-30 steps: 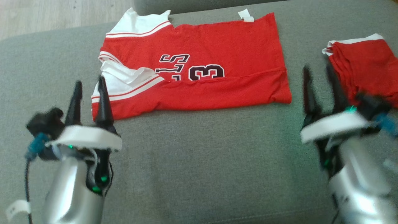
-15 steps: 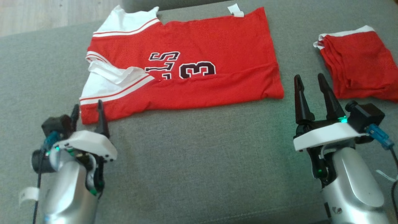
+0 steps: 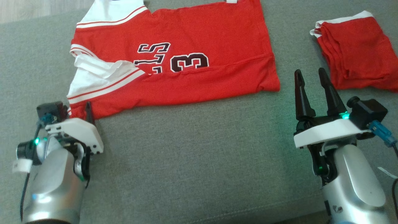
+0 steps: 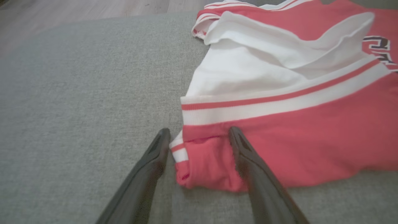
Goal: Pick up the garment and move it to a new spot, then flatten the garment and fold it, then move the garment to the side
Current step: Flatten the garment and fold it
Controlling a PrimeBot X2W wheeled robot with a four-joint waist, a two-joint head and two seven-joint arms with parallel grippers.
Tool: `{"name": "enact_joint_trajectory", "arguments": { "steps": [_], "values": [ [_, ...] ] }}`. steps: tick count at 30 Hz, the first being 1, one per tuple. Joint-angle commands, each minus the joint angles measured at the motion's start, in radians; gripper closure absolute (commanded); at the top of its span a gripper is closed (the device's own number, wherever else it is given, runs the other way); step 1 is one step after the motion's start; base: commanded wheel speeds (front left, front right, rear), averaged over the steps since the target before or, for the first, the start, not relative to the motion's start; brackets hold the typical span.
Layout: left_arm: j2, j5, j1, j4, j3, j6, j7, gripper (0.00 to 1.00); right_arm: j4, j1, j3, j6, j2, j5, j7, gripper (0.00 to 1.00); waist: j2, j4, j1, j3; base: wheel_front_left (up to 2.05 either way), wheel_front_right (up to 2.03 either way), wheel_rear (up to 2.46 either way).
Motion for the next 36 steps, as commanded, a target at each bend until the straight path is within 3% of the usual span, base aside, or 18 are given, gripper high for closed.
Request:
{"name": "enact_joint_trajectory", "arguments": {
  "steps": [1,5,6,7,8,9,16,24,36],
  "values": [
    [0.038,0.007,-0.049,0.011,0.016,-0.01,0.019,0.0,-0.036,-0.013,0.016,-0.001,0.013,-0.012,0.013,0.0,0.0,-0.003,0.0,0.003,0.0,0.0,0.0],
    [0.03,-0.001,-0.069,0.058,0.0,-0.036,0.049,0.0,-0.025,-0.014,0.009,-0.001,0.014,-0.022,0.032,0.0,0.0,0.0,0.0,0.002,0.0,0.0,0.0],
    [0.027,-0.007,-0.073,0.067,0.001,-0.043,0.053,0.45,-0.022,-0.014,0.007,-0.001,0.015,-0.025,0.036,0.0,0.0,0.002,0.0,0.001,0.0,0.0,0.0],
    [0.027,-0.007,-0.073,0.067,0.001,-0.043,0.053,0.45,-0.022,-0.014,0.007,-0.001,0.015,-0.025,0.036,0.0,0.0,0.002,0.0,0.001,0.0,0.0,0.0],
    [0.025,-0.014,-0.077,0.072,0.003,-0.05,0.049,0.91,-0.019,-0.015,0.006,-0.001,0.015,-0.028,0.041,0.0,0.0,0.003,0.0,0.0,0.0,0.0,0.0],
    [0.026,-0.016,-0.082,0.07,0.004,-0.053,0.033,1.0,-0.015,-0.016,0.004,-0.001,0.015,-0.031,0.047,0.0,0.0,0.006,0.0,0.0,0.0,0.0,0.0],
    [0.021,-0.016,-0.114,0.014,0.0,-0.066,-0.094,1.0,0.02,-0.037,-0.025,-0.001,0.017,-0.071,0.1,0.0,0.0,0.039,0.0,-0.001,0.0,0.0,0.0],
    [-0.002,0.009,-0.109,-0.107,-0.038,-0.083,-0.125,1.0,0.135,-0.09,-0.066,-0.001,0.02,-0.095,0.193,0.0,0.0,0.087,0.0,0.002,0.0,0.0,0.0],
    [-0.01,0.018,-0.091,-0.176,-0.071,-0.086,-0.128,1.0,0.412,-0.232,-0.082,-0.001,0.02,0.036,0.242,0.0,0.0,0.112,0.0,0.026,0.0,0.0,0.0]
  ]
}}
